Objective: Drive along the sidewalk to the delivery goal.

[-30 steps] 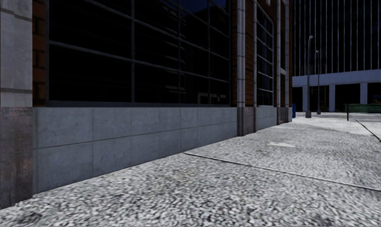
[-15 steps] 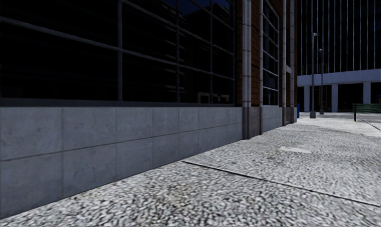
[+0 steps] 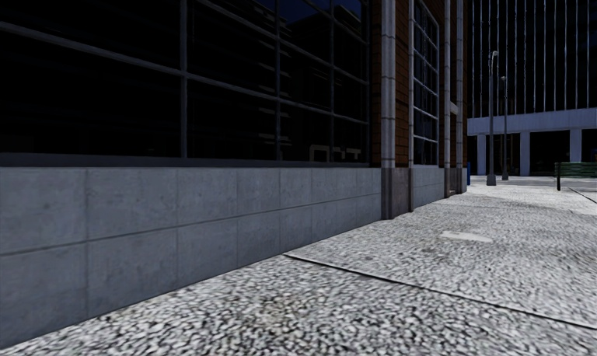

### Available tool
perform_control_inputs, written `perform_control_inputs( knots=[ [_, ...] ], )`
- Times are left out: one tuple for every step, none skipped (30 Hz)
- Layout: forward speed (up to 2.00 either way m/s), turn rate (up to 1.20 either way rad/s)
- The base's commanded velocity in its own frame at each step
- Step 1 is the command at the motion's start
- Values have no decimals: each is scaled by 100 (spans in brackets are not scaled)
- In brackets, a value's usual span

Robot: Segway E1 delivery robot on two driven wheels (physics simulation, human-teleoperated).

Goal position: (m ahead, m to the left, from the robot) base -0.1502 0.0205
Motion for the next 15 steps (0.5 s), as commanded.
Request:
perform_control_inputs(
  knots=[
    [0,0],
    [0,0],
    [0,0],
    [0,0],
    [0,0],
    [0,0],
    [0,0],
    [0,0],
    [0,0],
    [0,0],
    [0,0],
    [0,0],
    [0,0],
    [0,0],
    [0,0]
  ],
)
